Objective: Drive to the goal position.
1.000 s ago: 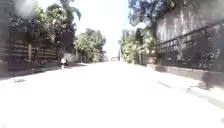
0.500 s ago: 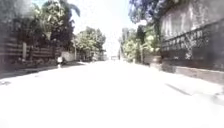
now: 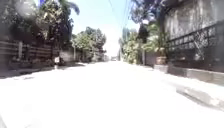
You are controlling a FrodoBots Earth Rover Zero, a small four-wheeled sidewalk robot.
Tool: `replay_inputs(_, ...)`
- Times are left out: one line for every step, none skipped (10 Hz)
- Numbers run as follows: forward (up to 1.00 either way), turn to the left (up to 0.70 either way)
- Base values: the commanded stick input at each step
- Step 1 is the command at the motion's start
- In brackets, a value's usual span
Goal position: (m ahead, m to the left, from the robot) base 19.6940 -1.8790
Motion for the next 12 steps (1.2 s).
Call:
replay_inputs(1.00, 0.00)
replay_inputs(1.00, 0.00)
replay_inputs(1.00, 0.00)
replay_inputs(1.00, 0.00)
replay_inputs(1.00, 0.00)
replay_inputs(1.00, 0.00)
replay_inputs(1.00, 0.00)
replay_inputs(1.00, 0.00)
replay_inputs(1.00, 0.00)
replay_inputs(1.00, 0.00)
replay_inputs(1.00, 0.00)
replay_inputs(1.00, 0.00)
